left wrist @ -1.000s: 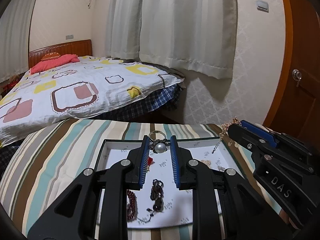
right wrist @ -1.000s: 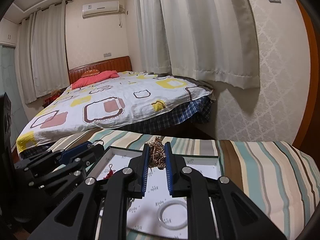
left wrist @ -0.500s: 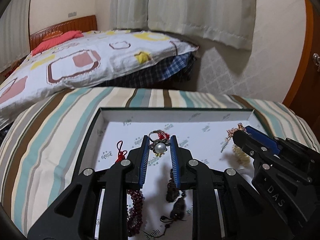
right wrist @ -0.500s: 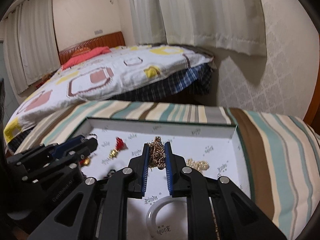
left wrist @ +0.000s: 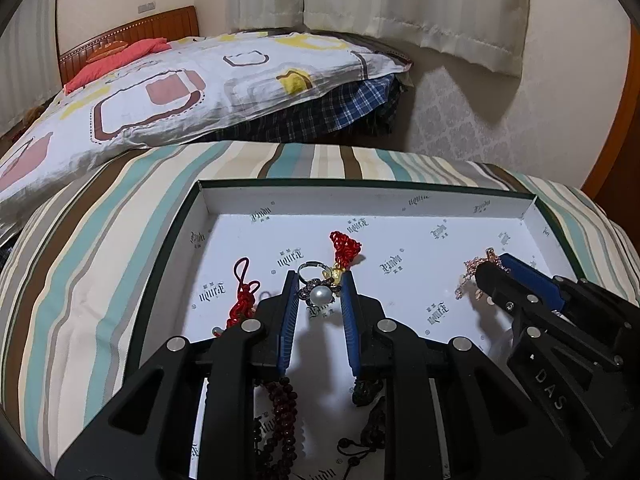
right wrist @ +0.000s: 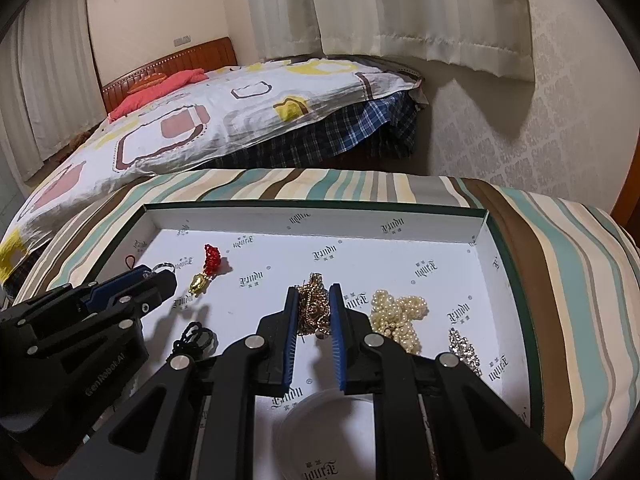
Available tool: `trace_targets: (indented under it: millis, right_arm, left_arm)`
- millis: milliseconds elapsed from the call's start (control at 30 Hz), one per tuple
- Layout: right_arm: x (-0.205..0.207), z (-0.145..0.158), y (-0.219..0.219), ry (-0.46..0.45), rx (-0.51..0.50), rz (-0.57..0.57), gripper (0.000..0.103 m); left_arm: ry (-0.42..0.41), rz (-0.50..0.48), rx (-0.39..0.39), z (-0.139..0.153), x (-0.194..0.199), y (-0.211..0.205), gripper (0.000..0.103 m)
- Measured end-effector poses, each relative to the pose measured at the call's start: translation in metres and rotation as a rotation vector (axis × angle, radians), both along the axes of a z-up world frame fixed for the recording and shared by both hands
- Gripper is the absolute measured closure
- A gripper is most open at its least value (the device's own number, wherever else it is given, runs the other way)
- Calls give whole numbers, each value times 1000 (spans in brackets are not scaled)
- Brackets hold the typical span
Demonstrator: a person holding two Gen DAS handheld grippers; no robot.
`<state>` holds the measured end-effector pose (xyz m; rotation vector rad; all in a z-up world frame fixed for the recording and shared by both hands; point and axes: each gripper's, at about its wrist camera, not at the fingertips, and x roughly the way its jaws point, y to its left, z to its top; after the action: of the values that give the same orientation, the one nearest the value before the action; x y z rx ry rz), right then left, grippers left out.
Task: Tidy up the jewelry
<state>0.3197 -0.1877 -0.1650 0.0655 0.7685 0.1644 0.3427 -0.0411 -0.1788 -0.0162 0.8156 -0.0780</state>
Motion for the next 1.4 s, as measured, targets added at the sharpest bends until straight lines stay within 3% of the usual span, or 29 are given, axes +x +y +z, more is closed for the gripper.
trace_targets:
  millis: [267, 333, 433, 567, 900, 1033, 1200, 1267, 1400]
  right_arm:
    - [3, -1, -1, 21, 4, -5, 87]
    - [4, -1, 0, 26, 0, 1, 85]
    - [4, -1, 0, 26, 4, 0, 80]
    - [3, -1, 0, 21, 3, -1, 69]
    - [-1, 3, -3, 5, -5, -19, 53]
    - [-4, 5, -7, -3, -13, -31, 46]
    - [-10, 10, -13, -25, -29, -57, 27]
    - [-13, 13, -16, -37, -26, -66, 23]
    - [-18, 15, -20, -47, -36, -75, 19]
  left_arm:
    - [33, 1, 0, -6, 4, -1, 82]
    - [33, 5, -3, -6, 4, 0, 77]
    - [32, 7, 0, -5, 4, 0, 72]
    - [18, 11, 1, -3, 3, 0, 56]
    - [11, 15, 7, -3, 1, 1, 49]
    - [-3, 40, 16, -1, -2, 4, 39]
    - [-21, 67, 39, 2, -7, 8, 27]
    - [-27, 73, 39, 4, -9, 10, 18]
    - [-47, 72, 43, 9, -15, 9, 14]
